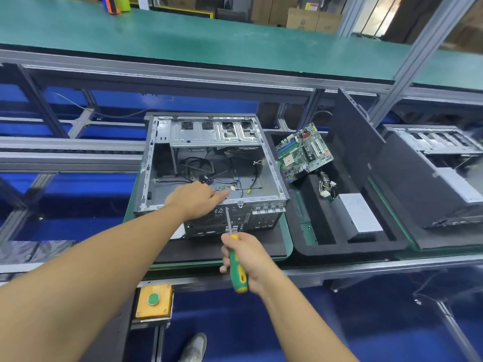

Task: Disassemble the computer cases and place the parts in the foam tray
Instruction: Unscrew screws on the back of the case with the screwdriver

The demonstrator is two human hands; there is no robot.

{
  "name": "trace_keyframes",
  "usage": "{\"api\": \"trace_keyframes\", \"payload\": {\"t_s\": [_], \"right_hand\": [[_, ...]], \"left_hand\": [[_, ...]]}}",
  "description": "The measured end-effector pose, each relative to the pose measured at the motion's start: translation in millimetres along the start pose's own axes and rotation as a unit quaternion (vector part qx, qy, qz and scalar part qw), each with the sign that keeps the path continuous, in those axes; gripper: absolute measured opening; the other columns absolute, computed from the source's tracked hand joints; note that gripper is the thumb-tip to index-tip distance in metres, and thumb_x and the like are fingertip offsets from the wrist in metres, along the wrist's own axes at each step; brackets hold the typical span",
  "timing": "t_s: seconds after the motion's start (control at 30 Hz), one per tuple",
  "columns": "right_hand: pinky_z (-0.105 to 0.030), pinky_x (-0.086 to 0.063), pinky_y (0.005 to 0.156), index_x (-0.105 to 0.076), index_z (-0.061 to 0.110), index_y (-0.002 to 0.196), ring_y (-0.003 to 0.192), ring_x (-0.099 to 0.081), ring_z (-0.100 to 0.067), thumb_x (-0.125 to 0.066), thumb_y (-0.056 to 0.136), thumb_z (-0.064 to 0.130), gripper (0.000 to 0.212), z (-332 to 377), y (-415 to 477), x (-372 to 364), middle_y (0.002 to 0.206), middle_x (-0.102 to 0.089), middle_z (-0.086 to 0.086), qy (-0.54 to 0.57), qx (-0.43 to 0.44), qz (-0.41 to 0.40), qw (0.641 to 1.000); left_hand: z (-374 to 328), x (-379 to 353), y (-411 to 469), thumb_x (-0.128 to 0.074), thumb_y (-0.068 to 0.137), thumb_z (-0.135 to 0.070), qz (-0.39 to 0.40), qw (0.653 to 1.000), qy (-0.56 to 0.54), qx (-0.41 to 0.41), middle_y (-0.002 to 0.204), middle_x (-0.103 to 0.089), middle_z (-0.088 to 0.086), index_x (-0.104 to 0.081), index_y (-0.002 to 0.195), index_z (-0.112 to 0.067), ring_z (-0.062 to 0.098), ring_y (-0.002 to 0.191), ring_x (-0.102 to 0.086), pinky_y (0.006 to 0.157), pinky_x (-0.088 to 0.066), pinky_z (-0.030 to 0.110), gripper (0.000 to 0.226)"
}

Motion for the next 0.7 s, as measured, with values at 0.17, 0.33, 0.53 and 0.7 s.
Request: {"api": "trace_keyframes", "payload": {"t_s": [0.17,0.33,0.53,0.7], "right_hand": [[-0.022,-0.040,0.047,-0.063,0.003,0.092,0.053,-0.045,-0.012,-0.057,0.099,0.033,0.031,-7.5,-8.3,-9.4,0.072,-0.055,-0.007,0.146,-0.145,0.114,0.972],[-0.038,-0.056,0.056,-0.048,0.014,0.085,0.044,-0.055,-0.022,-0.057,0.101,0.038,0.030,-6.3,-2.6,2.2,0.062,-0.053,-0.004,-0.067,-0.047,0.006,0.997],[-0.035,-0.045,0.061,-0.051,0.007,0.096,0.054,-0.040,-0.020,-0.032,0.098,0.030,0.030,3.0,-16.2,-5.5,0.067,-0.041,-0.005,0.117,-0.108,0.134,0.978],[-0.045,-0.059,0.063,-0.049,0.005,0.108,0.064,-0.059,-0.023,-0.049,0.104,0.013,0.009,-4.2,-10.9,12.7,0.089,-0.052,-0.012,0.024,-0.017,0.082,0.996]], "left_hand": [[-9.3,2.0,-4.0,-0.026,0.084,-0.076,0.017,0.998,0.028,-0.046,0.081,-0.065,-0.004,-0.068,0.114,-0.046,0.022,0.080,-0.059,0.064,-0.038,0.033,0.059],[-16.6,0.8,-7.5,-0.026,0.067,-0.066,0.021,0.995,0.041,-0.085,0.076,-0.059,-0.010,-0.054,0.130,-0.055,0.023,0.091,-0.061,0.068,-0.039,0.031,0.070],[-11.9,-4.5,-2.3,-0.036,0.073,-0.067,0.012,0.995,0.046,-0.089,0.087,-0.067,-0.009,-0.054,0.130,-0.055,0.022,0.091,-0.063,0.068,-0.044,0.031,0.062],[-10.3,-4.5,-1.0,-0.034,0.069,-0.070,0.009,0.995,0.060,-0.077,0.089,-0.067,-0.007,-0.060,0.129,-0.045,0.024,0.091,-0.063,0.069,-0.046,0.032,0.069]]}}
Point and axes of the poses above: each hand's wrist, its own y-axis towards the middle knuckle, its own x-axis out of the back of the hand, z = x × y, the point moved 9 cm from there along y, towards the middle knuckle
